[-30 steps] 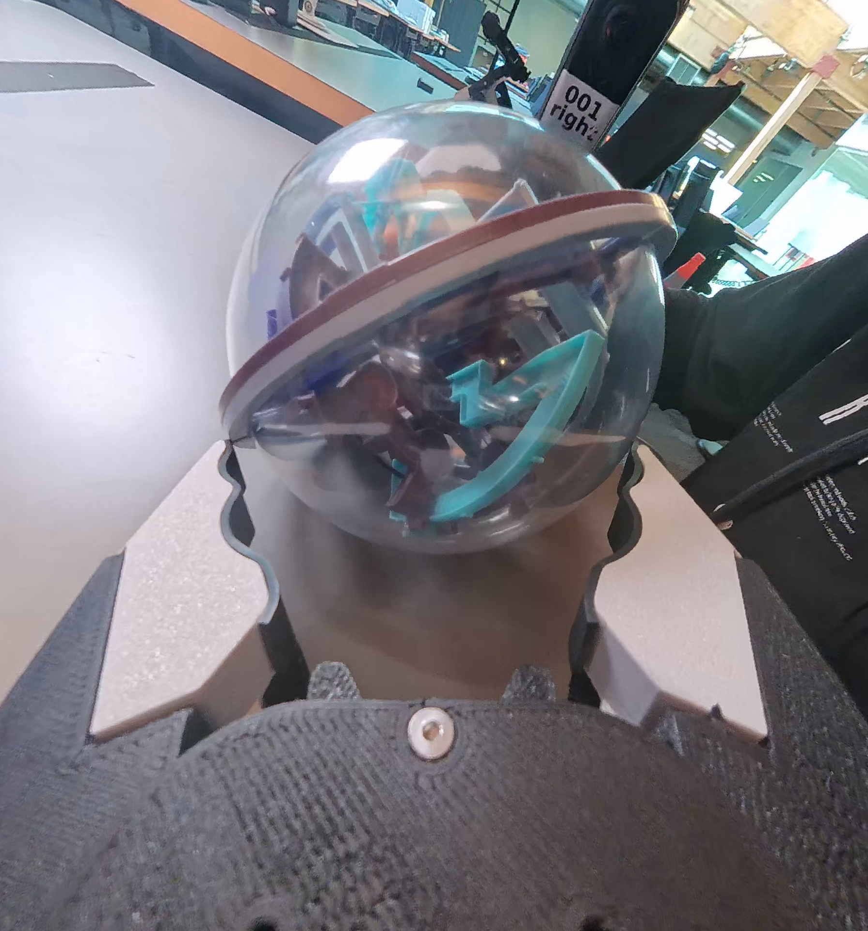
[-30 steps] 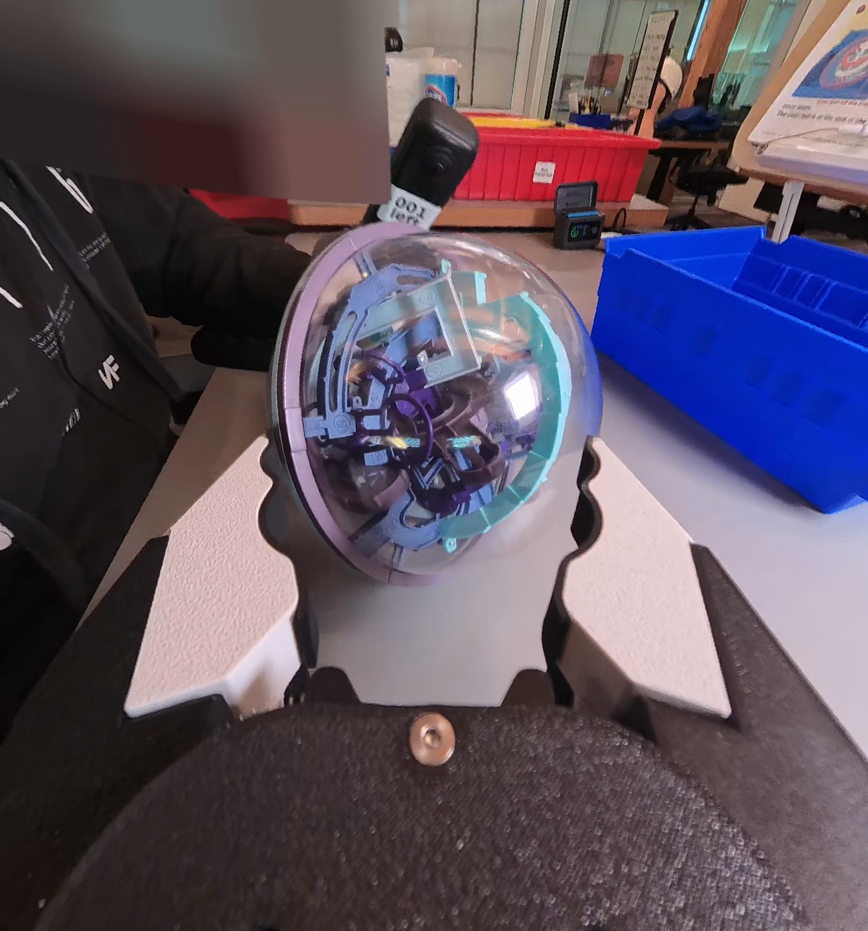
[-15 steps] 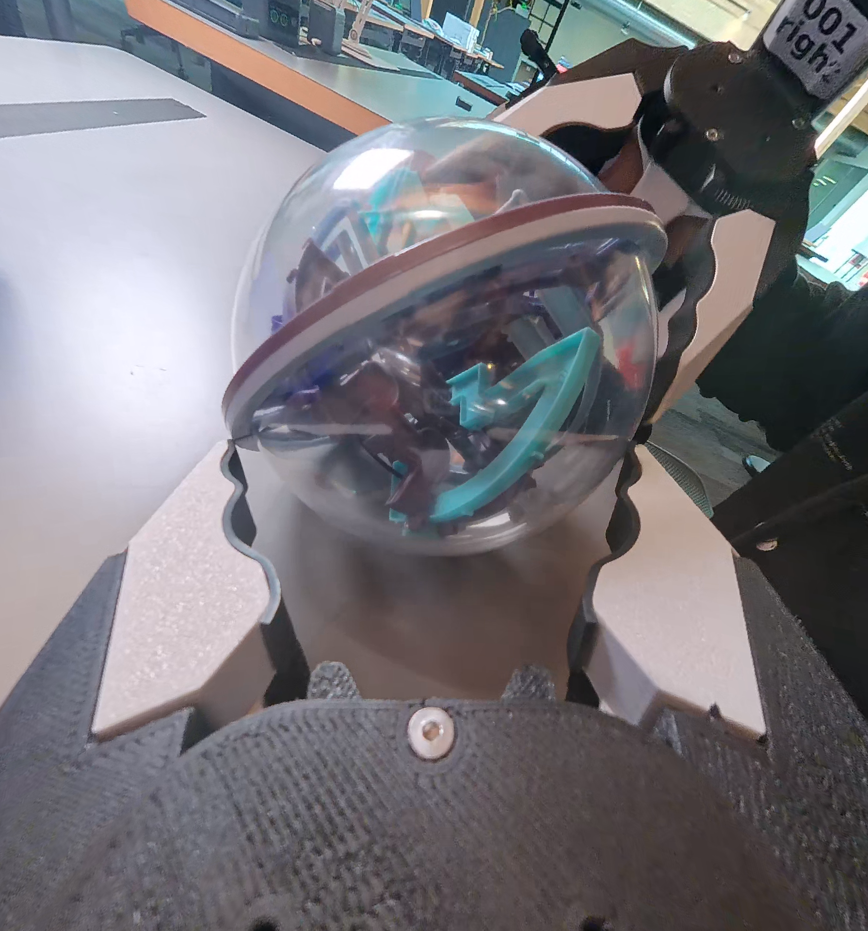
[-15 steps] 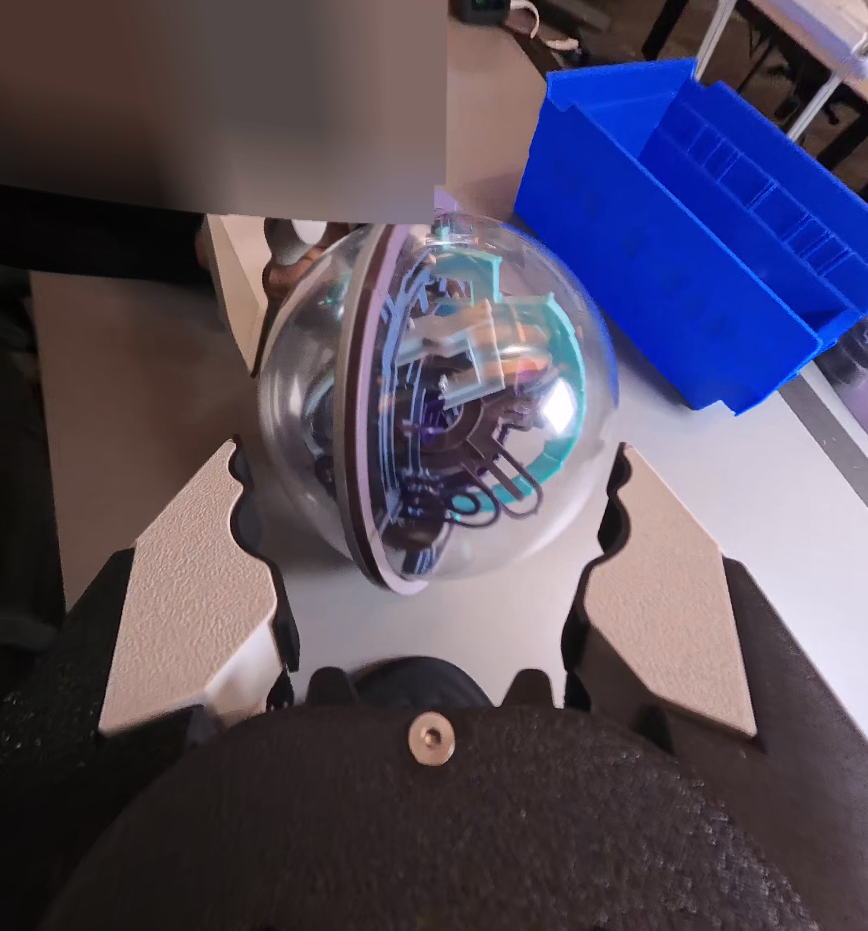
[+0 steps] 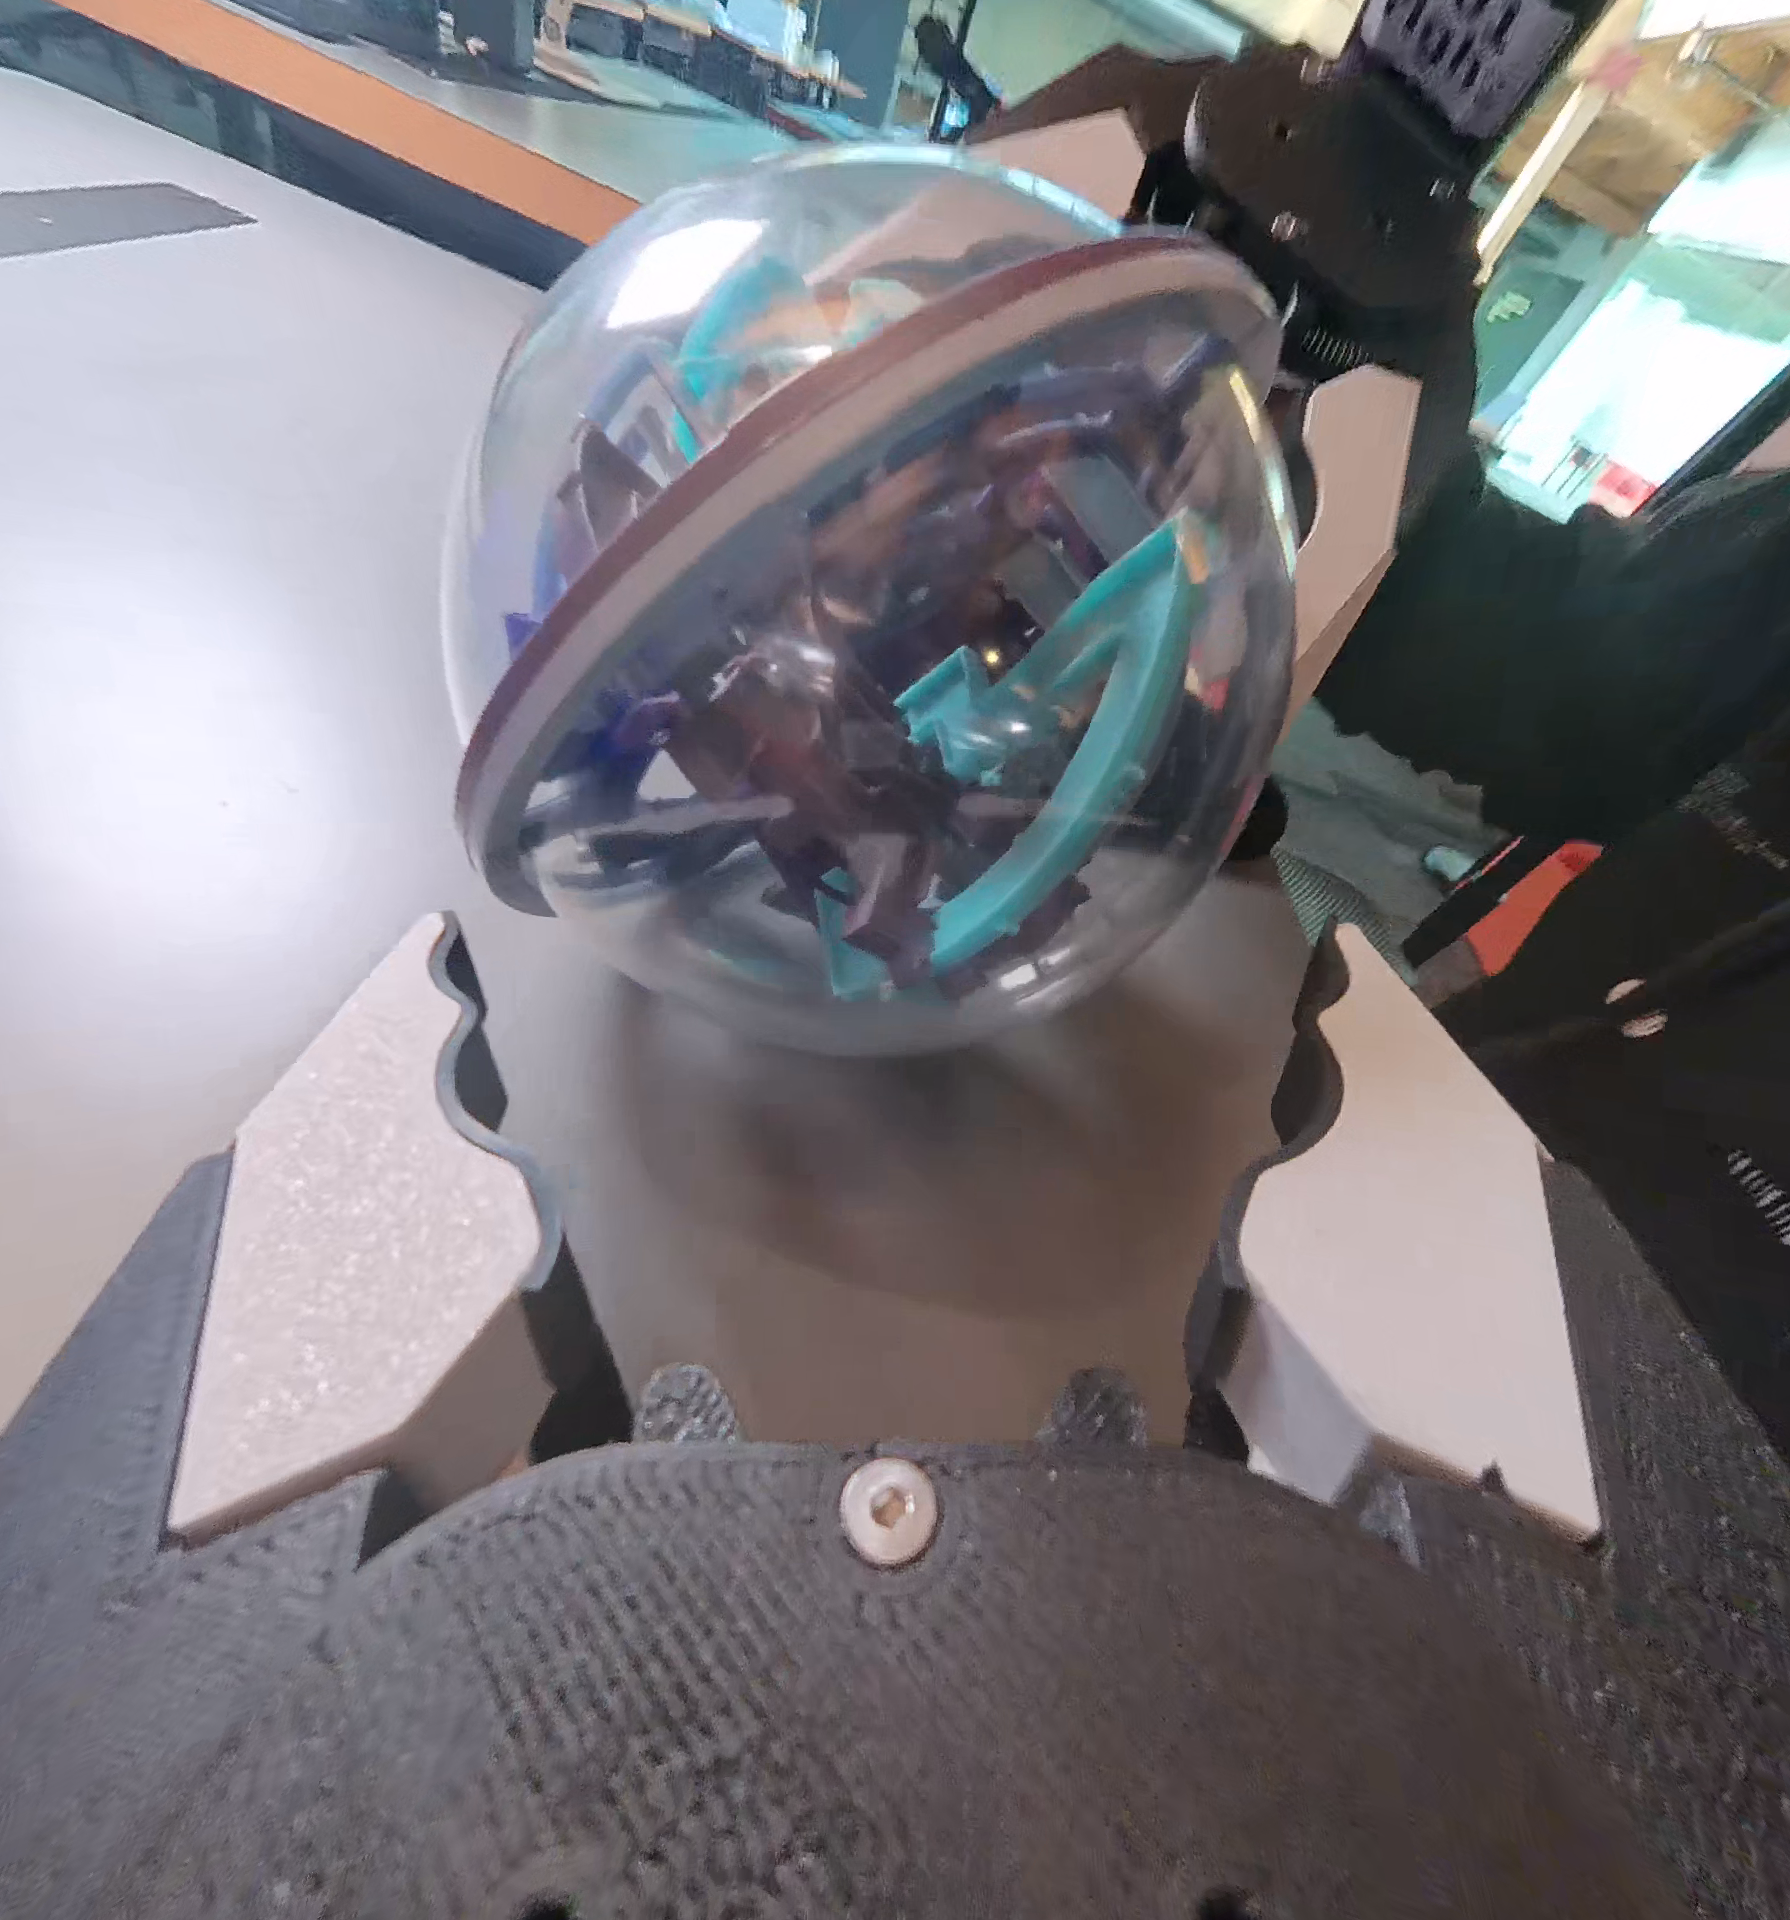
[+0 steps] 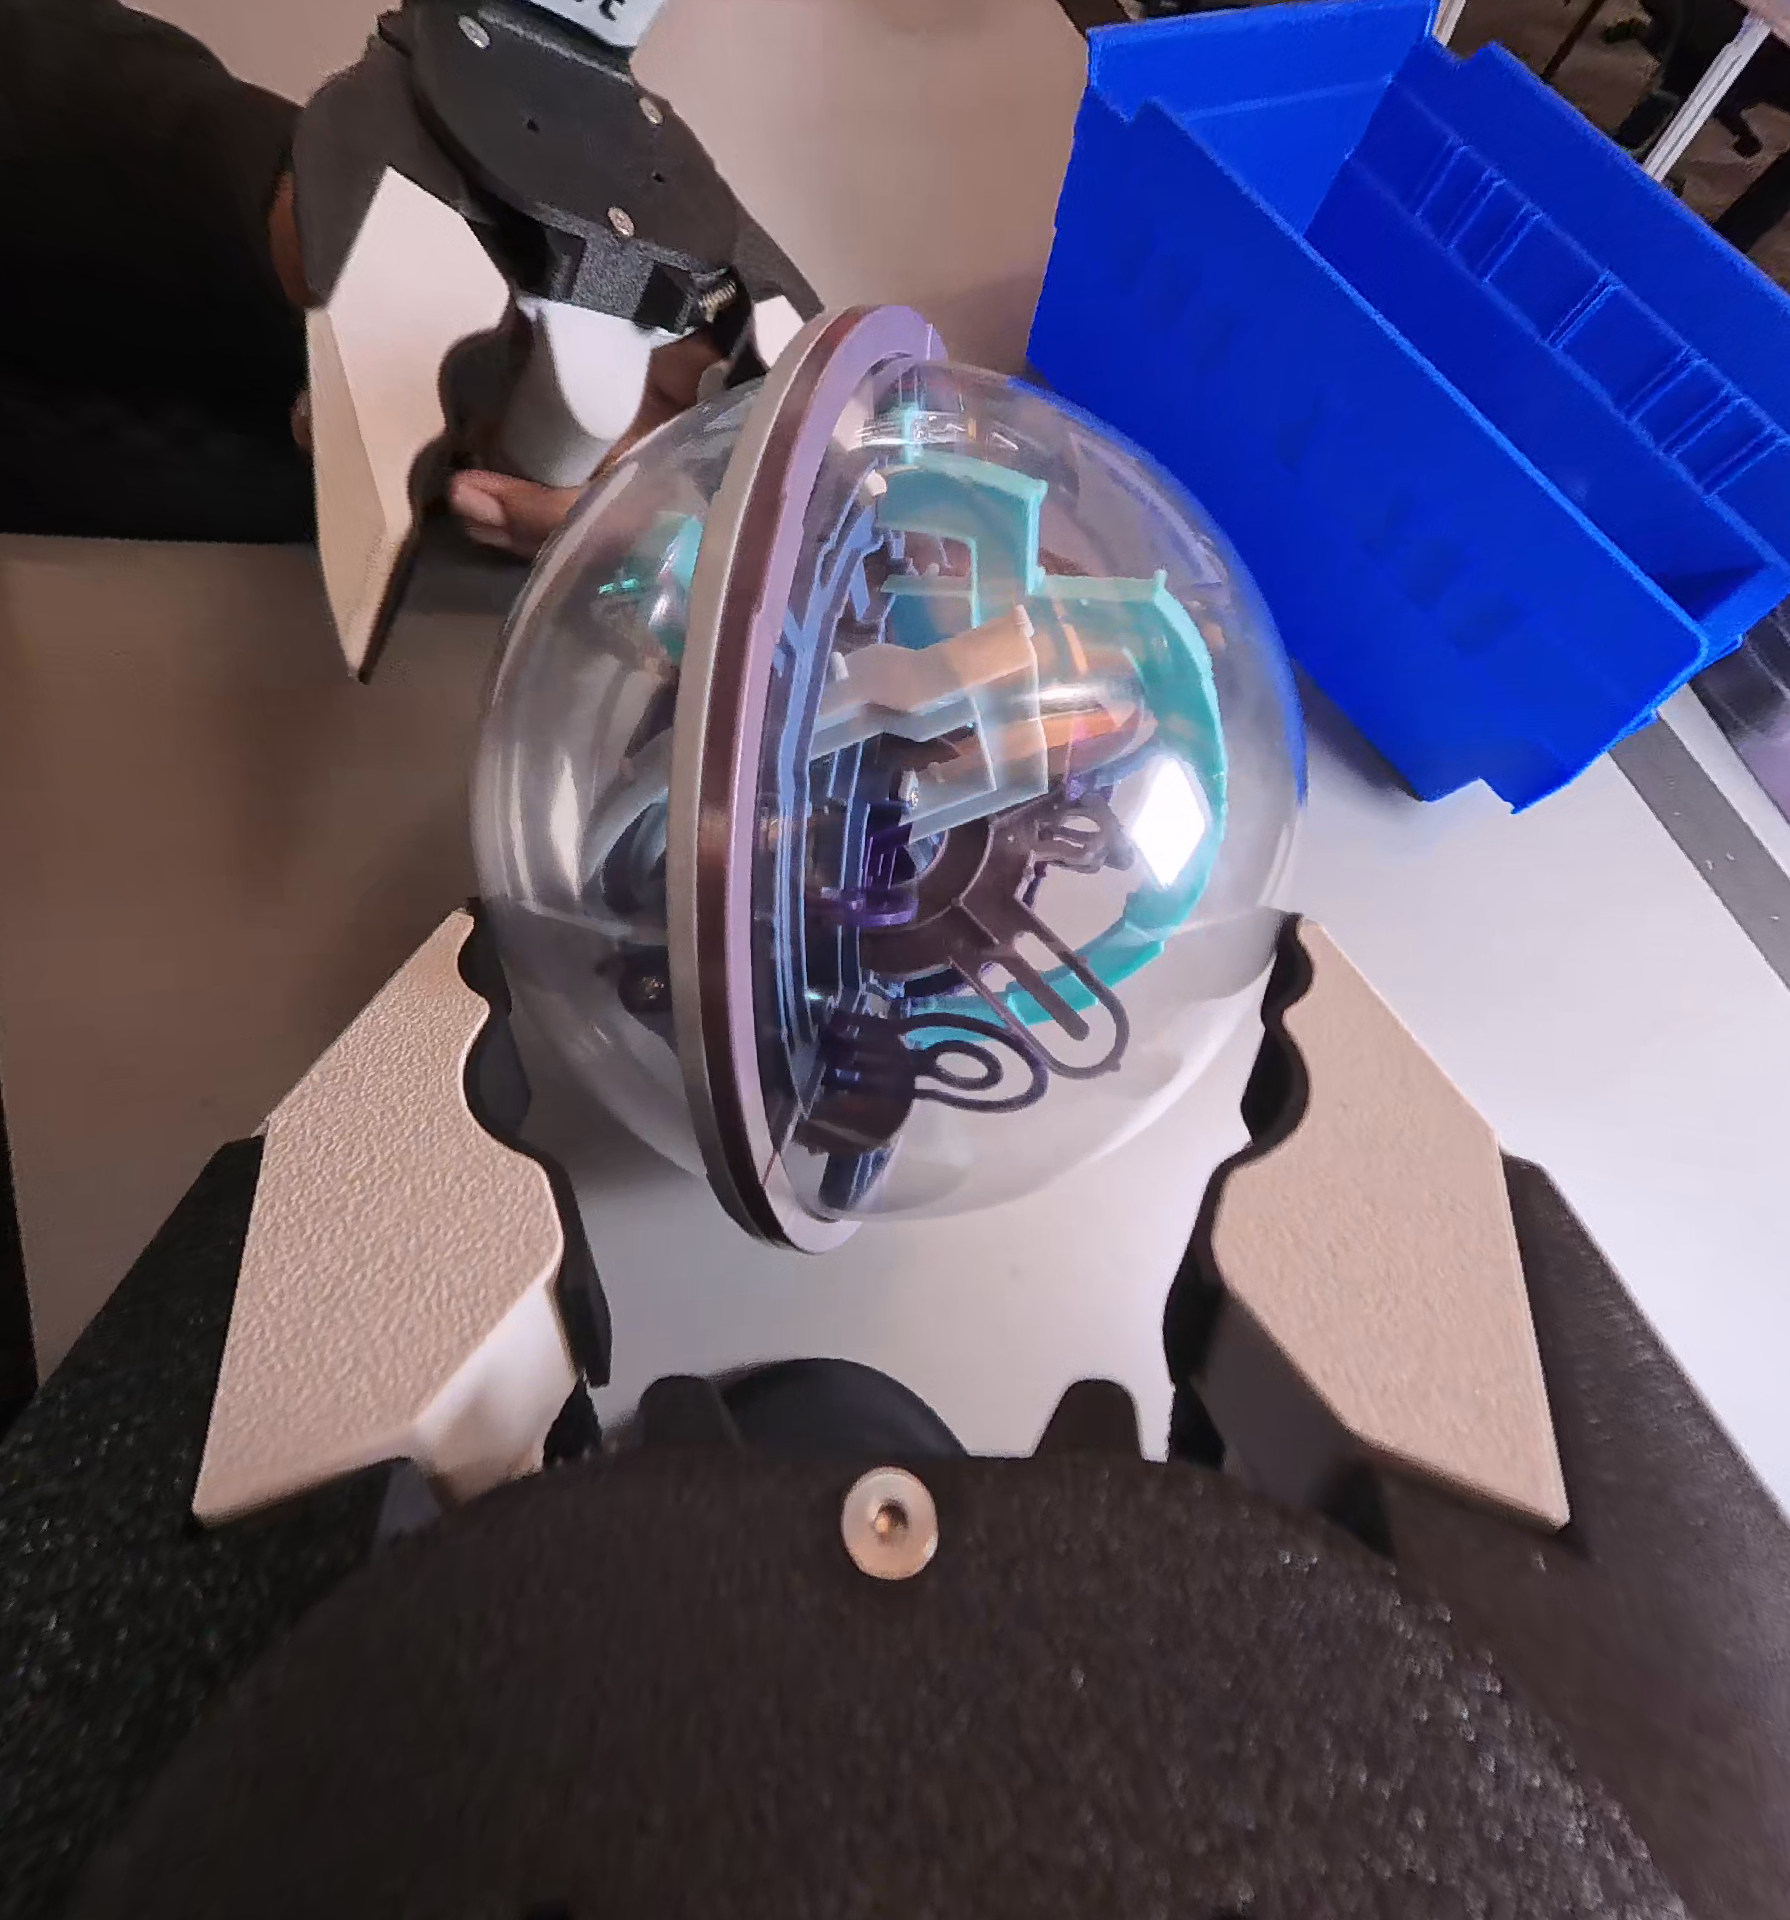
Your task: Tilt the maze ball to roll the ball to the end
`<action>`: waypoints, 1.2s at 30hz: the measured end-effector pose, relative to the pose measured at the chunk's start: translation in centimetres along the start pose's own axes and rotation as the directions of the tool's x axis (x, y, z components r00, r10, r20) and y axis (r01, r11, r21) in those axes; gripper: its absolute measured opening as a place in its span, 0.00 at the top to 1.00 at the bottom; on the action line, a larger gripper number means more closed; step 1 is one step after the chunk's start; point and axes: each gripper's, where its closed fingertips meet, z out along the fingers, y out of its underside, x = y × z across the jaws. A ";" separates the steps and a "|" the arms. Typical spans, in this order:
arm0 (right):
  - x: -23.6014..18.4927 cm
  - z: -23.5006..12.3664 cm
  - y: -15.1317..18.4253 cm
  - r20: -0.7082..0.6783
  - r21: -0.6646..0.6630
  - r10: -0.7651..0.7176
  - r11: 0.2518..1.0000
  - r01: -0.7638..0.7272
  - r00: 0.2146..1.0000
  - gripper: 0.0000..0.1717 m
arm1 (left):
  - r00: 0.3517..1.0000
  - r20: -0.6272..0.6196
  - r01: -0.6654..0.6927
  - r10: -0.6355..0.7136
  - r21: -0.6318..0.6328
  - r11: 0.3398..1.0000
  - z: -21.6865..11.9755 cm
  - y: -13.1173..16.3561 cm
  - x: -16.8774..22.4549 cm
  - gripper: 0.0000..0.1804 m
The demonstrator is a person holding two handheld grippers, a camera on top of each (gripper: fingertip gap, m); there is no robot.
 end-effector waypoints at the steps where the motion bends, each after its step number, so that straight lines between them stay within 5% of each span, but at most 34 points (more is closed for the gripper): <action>1: 0.1 -0.1 0.0 0.005 0.006 0.005 1.000 -0.005 1.000 0.19 | 1.000 0.006 -0.018 0.018 -0.029 0.999 0.3 0.2 -0.4 0.16; 12: 1.0 -0.3 0.2 0.038 0.057 0.101 0.993 -0.103 0.994 0.19 | 0.992 -0.009 -0.127 0.128 -0.177 0.976 3.4 1.0 -1.9 0.15; 21: 2.1 0.1 -0.1 0.090 0.046 0.256 0.964 -0.260 0.963 0.19 | 0.997 -0.029 -0.074 0.073 -0.065 0.995 2.8 -1.3 -2.4 0.16; 36: 5.0 -2.5 -10.5 0.066 0.009 0.149 0.989 -0.150 0.987 0.19 | 0.977 0.051 -0.211 0.205 0.222 0.952 -3.1 -12.5 -1.5 0.16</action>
